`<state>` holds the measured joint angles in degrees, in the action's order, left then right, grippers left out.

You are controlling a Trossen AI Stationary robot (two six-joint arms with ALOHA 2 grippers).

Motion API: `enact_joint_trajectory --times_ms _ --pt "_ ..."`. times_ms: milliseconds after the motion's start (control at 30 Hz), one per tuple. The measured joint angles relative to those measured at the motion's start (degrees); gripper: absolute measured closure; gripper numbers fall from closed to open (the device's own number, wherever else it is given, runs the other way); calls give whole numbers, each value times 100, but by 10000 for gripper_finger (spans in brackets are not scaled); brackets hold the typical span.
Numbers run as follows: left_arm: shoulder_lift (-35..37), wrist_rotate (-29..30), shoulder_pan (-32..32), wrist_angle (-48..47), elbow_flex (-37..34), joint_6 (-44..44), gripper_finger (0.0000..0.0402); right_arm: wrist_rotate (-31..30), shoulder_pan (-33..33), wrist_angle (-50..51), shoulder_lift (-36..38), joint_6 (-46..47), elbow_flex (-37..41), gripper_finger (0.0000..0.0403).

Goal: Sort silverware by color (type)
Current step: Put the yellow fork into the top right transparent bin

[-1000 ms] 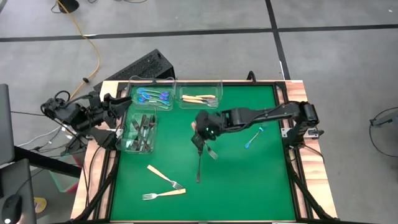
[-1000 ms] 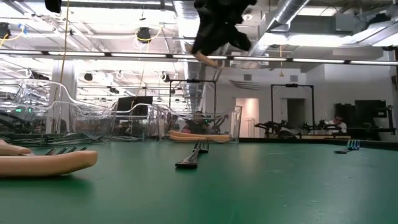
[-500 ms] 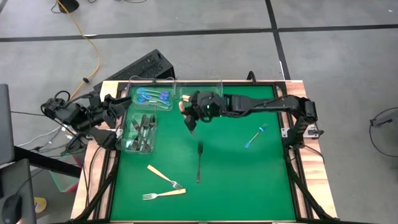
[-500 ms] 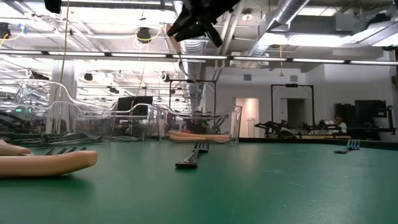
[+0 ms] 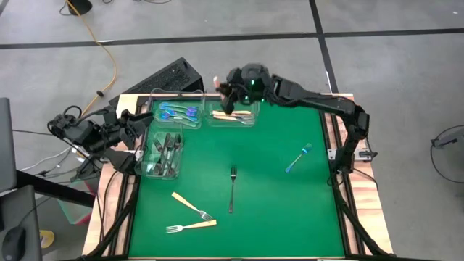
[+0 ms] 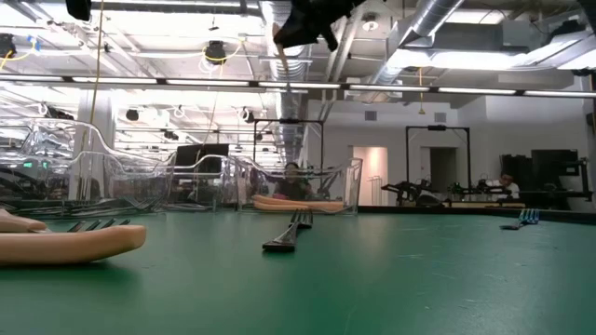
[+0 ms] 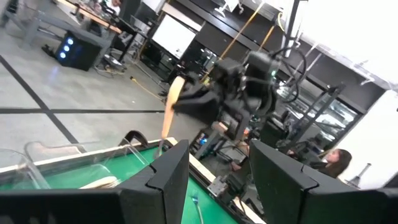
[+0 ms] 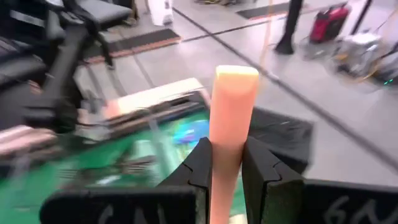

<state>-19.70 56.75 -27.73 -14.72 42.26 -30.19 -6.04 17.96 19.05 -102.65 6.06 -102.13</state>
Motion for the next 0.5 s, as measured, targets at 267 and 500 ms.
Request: enact_joint_trajectory --times_ms 267,500 --pt "0 266 2 -5 0 16 249 -160 480 919 -376 -1463 -358 345" --pt "-4 434 1 -121 0 -78 249 -150 551 1448 -1120 -2019 -343 345"
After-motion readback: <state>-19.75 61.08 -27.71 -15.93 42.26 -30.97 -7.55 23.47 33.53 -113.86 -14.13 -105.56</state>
